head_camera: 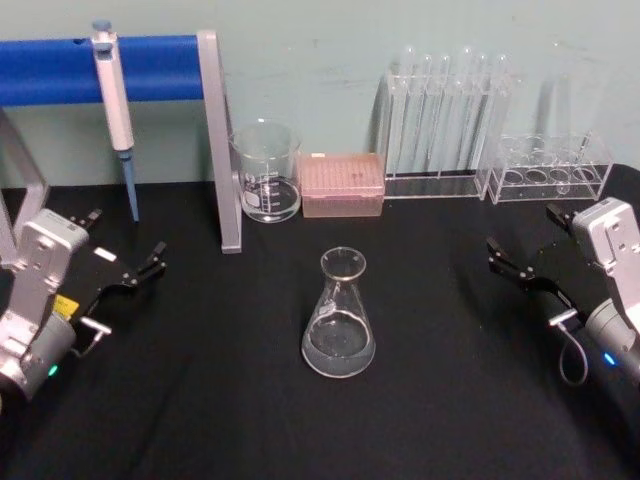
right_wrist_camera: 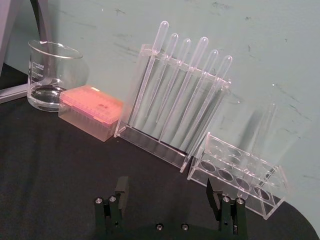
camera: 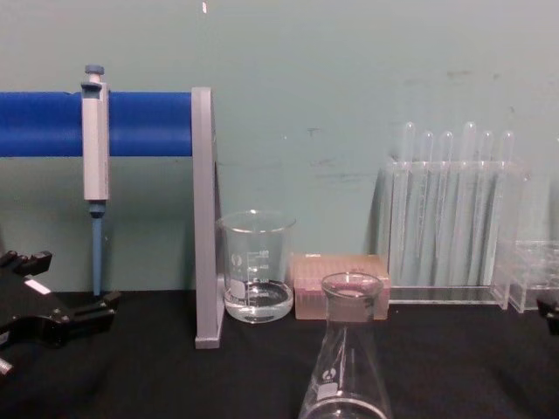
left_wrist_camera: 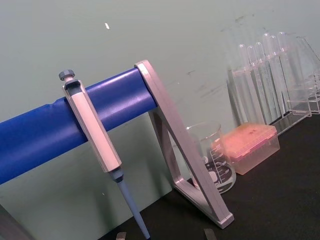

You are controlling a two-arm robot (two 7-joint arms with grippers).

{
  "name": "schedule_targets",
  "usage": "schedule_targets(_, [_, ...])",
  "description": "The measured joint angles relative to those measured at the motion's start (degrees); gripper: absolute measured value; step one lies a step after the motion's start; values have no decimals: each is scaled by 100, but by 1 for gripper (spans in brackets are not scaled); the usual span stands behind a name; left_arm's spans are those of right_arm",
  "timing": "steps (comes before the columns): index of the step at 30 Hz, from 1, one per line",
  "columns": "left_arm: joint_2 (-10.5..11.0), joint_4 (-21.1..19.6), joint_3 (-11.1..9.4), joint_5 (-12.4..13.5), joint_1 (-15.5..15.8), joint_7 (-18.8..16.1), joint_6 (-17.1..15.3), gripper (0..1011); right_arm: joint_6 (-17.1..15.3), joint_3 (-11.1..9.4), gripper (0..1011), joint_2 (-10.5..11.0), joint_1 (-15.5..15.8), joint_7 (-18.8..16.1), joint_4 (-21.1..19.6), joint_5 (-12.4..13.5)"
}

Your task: Grasp the erlenmeyer flask with one hand, shake it three times, then place it back.

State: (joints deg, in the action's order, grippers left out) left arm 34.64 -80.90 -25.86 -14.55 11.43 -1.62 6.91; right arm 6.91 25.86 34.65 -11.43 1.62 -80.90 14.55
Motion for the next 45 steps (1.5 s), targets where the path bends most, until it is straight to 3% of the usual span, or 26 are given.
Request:
schedule_targets(32, [0,0,0,0,0,0,0,1001,7,-44,1000,-25,13,-57,-3,3])
schedule_targets(39, [0,0,0,0,0,0,0,1001,21,-195,1000,-54,95,-400,-127,236])
schedule_targets(45, [0,0,0,0,0,0,0,1001,-44,-352,1000,16,224,-975,-325,696])
